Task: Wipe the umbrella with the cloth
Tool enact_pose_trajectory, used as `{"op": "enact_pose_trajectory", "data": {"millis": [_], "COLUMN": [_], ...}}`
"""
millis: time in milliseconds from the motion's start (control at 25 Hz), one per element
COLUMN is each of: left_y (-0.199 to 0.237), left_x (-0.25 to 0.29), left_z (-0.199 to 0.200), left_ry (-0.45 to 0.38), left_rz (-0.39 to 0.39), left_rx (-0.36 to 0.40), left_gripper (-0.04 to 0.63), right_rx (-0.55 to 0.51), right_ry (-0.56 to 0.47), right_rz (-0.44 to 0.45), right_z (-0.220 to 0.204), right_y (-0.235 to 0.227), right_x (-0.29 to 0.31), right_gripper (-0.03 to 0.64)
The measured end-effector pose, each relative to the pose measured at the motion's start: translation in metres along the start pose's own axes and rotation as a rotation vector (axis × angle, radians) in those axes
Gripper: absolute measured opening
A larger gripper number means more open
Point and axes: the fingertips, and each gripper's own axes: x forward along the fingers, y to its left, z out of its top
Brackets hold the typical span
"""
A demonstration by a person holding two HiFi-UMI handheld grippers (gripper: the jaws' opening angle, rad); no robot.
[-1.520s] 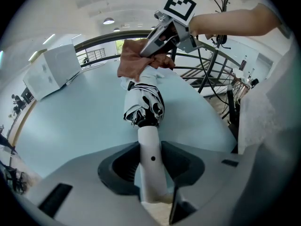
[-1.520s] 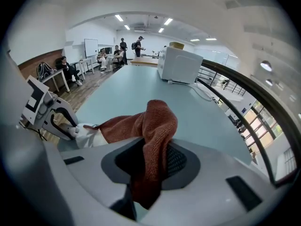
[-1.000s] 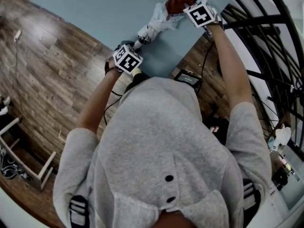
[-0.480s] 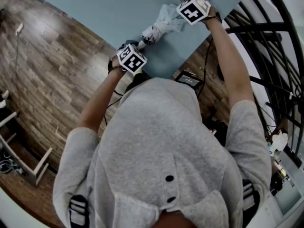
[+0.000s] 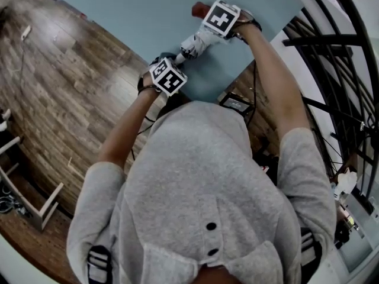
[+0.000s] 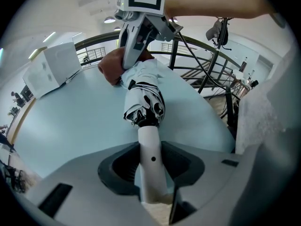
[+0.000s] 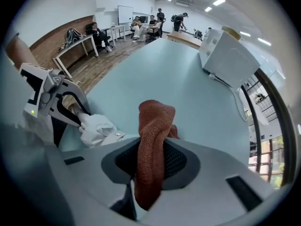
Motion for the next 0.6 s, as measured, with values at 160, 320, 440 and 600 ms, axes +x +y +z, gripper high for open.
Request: {"op": "enact_pose_trajectory", "data": {"millis": [160,320,440,600], "left_y": [0.002,0.002,0.001,0.001], "left_x": [0.001,0.001,0.001,0.002], "left_z": [-0.005,-0.002,-0.001,-0.002], "left_ry": [0.010,0.011,0.020,0.027], "left_rz": [-0.001,0.004,0.007,0.003], "left_rx": [-0.007,-0.012,-0.017,-0.027], "left_gripper": [0.152,0.152,0.152,0.152], "right_rx": [0.034,0.048,0.051,0.057], "right_ry": [0.074,0.166,0.190,0.237], "right_rz": [0.109,0.138,0.210,0.272], "right_z": [0.007,0.010,0.018,0.025], "right_y": [0.027,0.034,0.051,0.074], "right_x": [0.011,0.014,0.021,0.026], "right_gripper": [0.107,0.106,0.106,0.106]}}
